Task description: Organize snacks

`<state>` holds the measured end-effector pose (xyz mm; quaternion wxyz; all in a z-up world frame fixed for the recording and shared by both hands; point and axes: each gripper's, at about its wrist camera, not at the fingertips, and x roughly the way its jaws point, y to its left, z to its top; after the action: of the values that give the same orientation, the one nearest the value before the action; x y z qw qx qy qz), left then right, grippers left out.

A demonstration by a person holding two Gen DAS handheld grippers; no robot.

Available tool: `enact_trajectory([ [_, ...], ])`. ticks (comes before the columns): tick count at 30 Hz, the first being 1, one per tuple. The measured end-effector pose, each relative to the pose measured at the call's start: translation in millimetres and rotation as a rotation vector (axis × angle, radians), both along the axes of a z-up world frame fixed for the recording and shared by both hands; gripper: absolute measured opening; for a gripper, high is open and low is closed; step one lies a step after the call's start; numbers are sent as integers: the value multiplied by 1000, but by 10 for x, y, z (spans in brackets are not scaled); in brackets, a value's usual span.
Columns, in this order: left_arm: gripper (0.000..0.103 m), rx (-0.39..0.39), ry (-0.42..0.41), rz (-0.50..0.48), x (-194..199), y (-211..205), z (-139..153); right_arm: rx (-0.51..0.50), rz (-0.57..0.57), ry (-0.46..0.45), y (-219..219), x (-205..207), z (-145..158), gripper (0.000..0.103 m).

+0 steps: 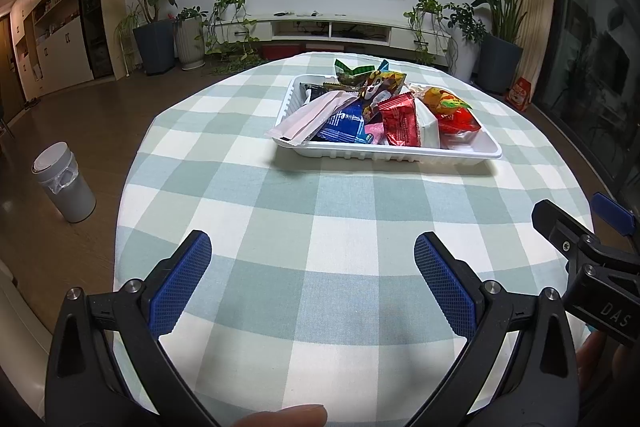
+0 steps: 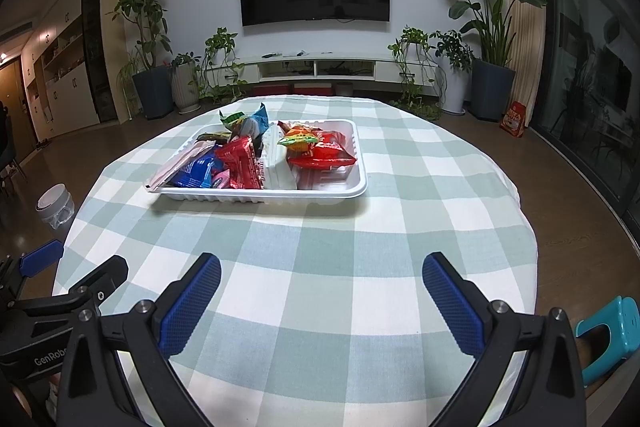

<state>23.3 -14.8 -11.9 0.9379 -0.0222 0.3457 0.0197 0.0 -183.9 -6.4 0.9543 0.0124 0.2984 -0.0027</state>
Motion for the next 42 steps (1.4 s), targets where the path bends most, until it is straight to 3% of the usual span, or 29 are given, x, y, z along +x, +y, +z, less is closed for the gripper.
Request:
enact_trajectory([
  [33,103,-3,11,-5,8,10,-45,-1,0,8,2,-11,-2,103],
  [42,103,19,-19,-2,-51,-11,-12,0,0,9,3,-10,7,103],
])
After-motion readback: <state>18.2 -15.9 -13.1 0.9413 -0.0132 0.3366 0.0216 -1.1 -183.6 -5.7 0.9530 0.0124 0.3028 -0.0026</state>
